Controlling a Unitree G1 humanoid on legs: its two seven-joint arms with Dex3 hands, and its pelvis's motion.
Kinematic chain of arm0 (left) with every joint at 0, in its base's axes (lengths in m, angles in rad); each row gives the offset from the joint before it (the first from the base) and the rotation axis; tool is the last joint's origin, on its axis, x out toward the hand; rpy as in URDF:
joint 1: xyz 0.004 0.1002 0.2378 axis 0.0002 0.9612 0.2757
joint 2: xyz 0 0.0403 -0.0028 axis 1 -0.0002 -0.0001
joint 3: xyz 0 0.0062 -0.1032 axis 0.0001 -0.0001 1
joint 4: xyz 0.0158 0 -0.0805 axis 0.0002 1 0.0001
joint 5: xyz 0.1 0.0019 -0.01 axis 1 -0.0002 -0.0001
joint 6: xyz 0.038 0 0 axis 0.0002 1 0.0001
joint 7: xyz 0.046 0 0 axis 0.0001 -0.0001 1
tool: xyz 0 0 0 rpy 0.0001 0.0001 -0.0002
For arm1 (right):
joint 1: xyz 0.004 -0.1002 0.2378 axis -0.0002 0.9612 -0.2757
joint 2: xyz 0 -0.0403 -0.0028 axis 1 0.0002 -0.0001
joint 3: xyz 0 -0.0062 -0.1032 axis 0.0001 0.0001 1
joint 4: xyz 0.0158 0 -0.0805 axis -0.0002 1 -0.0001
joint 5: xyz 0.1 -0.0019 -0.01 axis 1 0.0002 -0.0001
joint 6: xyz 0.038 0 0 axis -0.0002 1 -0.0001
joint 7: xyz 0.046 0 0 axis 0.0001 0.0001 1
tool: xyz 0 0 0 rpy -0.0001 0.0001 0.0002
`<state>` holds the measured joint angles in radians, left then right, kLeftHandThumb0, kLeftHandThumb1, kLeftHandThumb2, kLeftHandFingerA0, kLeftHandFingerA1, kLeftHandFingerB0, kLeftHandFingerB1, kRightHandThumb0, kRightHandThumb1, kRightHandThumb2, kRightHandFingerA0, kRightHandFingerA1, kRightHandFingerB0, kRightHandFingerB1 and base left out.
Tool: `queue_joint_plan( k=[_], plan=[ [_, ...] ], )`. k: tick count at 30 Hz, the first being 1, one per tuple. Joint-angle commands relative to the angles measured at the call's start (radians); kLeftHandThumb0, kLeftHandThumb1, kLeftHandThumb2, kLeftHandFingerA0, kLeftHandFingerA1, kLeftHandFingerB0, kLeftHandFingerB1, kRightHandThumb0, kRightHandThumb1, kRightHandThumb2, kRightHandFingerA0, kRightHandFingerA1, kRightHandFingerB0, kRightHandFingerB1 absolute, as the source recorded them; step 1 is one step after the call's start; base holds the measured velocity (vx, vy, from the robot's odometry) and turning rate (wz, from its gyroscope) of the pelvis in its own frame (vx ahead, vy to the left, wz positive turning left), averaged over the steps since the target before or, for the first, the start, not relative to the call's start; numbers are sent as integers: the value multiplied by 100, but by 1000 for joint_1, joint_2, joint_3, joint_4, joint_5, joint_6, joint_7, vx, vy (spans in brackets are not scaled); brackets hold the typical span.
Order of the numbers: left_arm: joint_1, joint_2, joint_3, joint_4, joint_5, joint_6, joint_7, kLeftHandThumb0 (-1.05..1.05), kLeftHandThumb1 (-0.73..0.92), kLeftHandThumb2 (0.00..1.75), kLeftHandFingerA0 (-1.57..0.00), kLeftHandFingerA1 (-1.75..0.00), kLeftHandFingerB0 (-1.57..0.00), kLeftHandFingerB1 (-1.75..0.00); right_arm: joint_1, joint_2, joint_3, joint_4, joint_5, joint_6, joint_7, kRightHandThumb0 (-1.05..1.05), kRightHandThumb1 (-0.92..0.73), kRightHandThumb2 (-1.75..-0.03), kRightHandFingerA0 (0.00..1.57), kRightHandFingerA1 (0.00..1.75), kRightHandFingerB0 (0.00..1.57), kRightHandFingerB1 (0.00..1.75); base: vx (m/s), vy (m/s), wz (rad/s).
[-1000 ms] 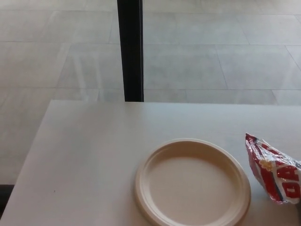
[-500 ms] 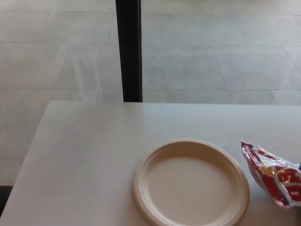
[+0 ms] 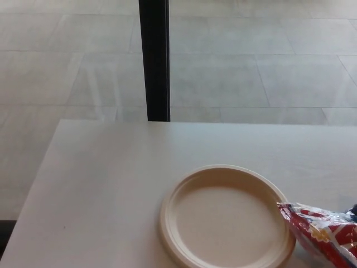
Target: The robot uses its right hand to pick up a bag of sunflower seeds kept in the middle of the desk and tilts it over a plate kept next to it to pour out a few seeds and then puts the bag of seeds back on the desk
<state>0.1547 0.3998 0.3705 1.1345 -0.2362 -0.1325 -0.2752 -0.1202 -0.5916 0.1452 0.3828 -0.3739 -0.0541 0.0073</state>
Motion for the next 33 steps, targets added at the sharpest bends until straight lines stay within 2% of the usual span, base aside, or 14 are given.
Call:
queue_joint_plan(
  k=[1, 10, 11, 12, 13, 14, 22, 23, 24, 25, 30, 31, 32, 33],
  plan=[
    [1, 17, 10, 5, 0, -14, -8, -34, 65, 121, -15, -62, -7, -56, 48, 46, -14, -16, 11, 20, -4, -22, -62, -108, 89, 175, 71, 156, 0, 0, 0],
    [6, 11, 24, 9, -14, -1, 6, -34, 62, 119, -17, -63, -8, -56, 33, 141, -86, -89, 35, 159, -16, -21, -66, -102, 83, 175, 66, 159, 0, 0, 0],
    [-1, 18, 3, 24, 15, -9, 22, -61, 78, 88, -26, -71, -18, -56, 28, 149, -92, -89, 36, 159, -21, -21, -65, -103, 83, 175, 66, 159, 0, 0, 0],
    [6, 20, -1, 10, 18, -5, 16, -58, 82, 76, -22, -74, -13, -52, 22, 156, -96, -93, 33, 172, -21, -22, -66, -105, 83, 175, 65, 160, 0, 0, 0],
    [10, 22, -15, 10, 33, -18, 21, -60, 80, 89, -27, -72, -17, -55, 13, 168, -106, -98, 43, 186, -20, -21, -63, -109, 84, 175, 67, 161, 0, 0, 0],
    [14, 20, -14, 0, 29, -19, 20, -34, 64, 121, -18, -63, -8, -56, 6, 174, -110, -101, 44, 194, -19, -21, -62, -111, 84, 175, 67, 162, 0, 0, 0],
    [7, 17, -11, 7, 22, -19, 17, -34, 64, 120, -18, -64, -9, -57, -33, 210, -129, -132, 20, 253, -38, -20, -63, -106, 85, 175, 69, 160, 0, 0, 0],
    [7, 21, -19, 3, 35, -18, 29, -33, 65, 121, -16, -62, -9, -56, -44, 216, -131, -136, 25, 266, -35, -25, -58, -112, 115, 139, 94, 126, 0, 0, 0],
    [4, 22, -22, 4, 38, -13, 36, -33, 65, 121, -16, -62, -9, -56, -44, 218, -133, -143, 26, 272, -33, -25, -58, -112, 115, 139, 94, 126, 0, 0, 0],
    [7, 26, -31, -5, 50, -13, 46, -61, 82, 77, -24, -74, -18, -56, -51, 217, -130, -145, 21, 282, -32, -15, -63, -104, 85, 175, 65, 166, 0, 0, 0],
    [16, 27, -33, -13, 49, -28, 27, -58, 81, 79, -25, -75, -22, -60, -70, 192, -97, -178, -37, 296, -34, -12, -64, -95, 84, 175, 67, 159, 0, 0, 0],
    [21, 23, -24, -22, 38, -30, 16, -34, 61, 120, -25, -68, -13, -58, -73, 181, -83, -183, -59, 292, -37, -13, -63, -95, 84, 175, 68, 158, 0, 0, 0],
    [10, 21, -18, -11, 34, -21, 24, -60, 79, 79, -27, -80, -19, -57, -86, 175, -71, -185, -73, 290, -38, -12, -64, -94, 84, 175, 70, 159, 0, 0, 0],
    [15, 22, -22, -23, 37, -19, 21, -58, 79, 81, -23, -87, -19, -57, -94, 176, -67, -189, -74, 303, -35, -12, -63, -95, 84, 175, 68, 161, 0, 0, 0]
  ],
)
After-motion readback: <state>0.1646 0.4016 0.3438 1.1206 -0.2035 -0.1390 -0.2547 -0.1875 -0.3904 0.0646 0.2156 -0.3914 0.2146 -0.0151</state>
